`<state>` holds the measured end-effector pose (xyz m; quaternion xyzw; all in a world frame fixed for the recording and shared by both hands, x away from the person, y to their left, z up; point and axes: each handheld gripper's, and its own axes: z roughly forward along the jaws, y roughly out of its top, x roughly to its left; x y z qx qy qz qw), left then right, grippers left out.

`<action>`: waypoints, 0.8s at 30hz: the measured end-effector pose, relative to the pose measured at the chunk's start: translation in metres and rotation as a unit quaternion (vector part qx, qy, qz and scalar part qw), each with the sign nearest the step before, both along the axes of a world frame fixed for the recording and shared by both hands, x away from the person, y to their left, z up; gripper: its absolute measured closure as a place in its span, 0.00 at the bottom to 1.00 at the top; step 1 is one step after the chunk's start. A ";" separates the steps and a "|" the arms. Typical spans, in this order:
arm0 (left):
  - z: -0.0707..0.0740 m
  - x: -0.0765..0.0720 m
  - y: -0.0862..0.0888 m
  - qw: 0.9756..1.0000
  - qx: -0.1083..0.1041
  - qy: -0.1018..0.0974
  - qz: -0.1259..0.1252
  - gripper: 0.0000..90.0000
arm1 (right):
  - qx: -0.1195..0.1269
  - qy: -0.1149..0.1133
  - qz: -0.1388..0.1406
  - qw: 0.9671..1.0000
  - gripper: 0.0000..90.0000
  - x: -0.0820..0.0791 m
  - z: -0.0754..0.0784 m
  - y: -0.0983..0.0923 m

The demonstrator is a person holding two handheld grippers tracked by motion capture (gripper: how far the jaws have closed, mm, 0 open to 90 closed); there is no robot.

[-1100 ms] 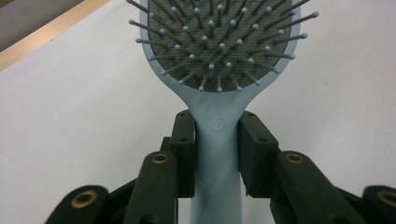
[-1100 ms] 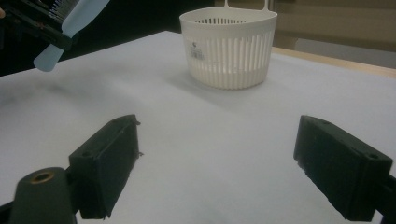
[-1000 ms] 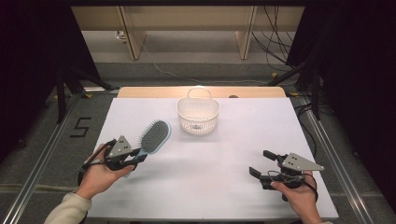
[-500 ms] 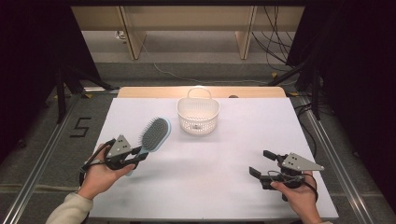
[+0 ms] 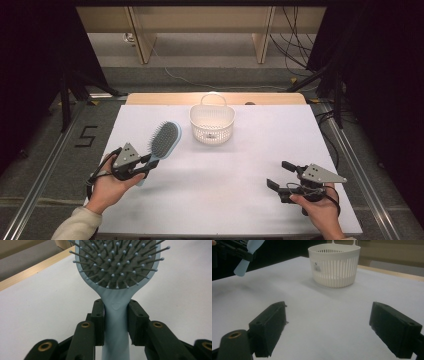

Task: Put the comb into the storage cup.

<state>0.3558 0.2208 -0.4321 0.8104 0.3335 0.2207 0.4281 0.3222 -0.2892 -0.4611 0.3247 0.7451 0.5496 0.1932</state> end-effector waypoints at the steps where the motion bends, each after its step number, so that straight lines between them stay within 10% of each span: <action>1: 0.000 0.000 0.000 1.000 0.002 -0.001 -0.001 0.77 | 0.000 0.000 0.000 1.000 0.17 0.000 0.000 0.000; 24: -0.002 0.003 -0.004 0.999 -0.045 -0.015 0.021 0.77 | 0.000 0.000 0.000 1.000 0.17 0.000 0.000 0.000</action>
